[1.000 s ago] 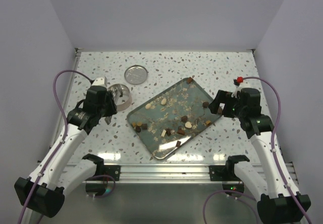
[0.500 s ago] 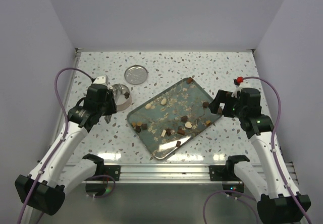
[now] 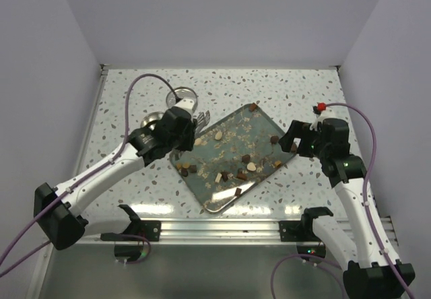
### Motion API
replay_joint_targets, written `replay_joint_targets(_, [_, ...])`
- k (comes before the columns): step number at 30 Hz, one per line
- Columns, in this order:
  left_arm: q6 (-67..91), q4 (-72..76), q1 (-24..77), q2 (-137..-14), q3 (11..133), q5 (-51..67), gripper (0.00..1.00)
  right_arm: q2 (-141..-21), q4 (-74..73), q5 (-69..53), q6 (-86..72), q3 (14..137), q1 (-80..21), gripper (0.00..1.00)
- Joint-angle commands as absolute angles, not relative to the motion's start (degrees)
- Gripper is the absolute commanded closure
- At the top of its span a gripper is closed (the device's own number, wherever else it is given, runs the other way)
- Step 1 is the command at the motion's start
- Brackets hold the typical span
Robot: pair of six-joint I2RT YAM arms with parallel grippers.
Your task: Pack the chocolate
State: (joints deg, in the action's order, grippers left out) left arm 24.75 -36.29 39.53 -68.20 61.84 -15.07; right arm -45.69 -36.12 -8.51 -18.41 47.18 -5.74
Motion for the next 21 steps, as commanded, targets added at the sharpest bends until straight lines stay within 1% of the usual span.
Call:
replay_joint_targets(1, [26.5, -32.3, 45.9, -71.2, 63.3, -16.3, 0.61, -44.4, -36.0, -7.6, -18.8, 48.0, -6.0, 0.02])
replay_joint_targets(3, [27.9, -31.6, 49.3, -73.4, 62.8, -16.3, 0.61, -44.0, -36.4, -7.5, -18.8, 47.9, -6.0, 0.03])
replay_joint_targets(7, [29.0, -31.5, 52.1, -75.3, 62.5, -17.4, 0.61, -43.7, -37.1, -7.3, -18.6, 47.9, -6.0, 0.03])
replay_joint_targets(14, [29.6, -31.6, 52.4, -75.8, 63.0, -19.7, 0.61, -43.0, -37.4, -7.7, -18.9, 46.9, -6.0, 0.02])
replay_joint_targets(21, [29.9, -32.2, 52.6, -77.0, 62.7, -21.3, 0.59, -43.7, -37.4, -7.9, -18.2, 47.3, -6.0, 0.03])
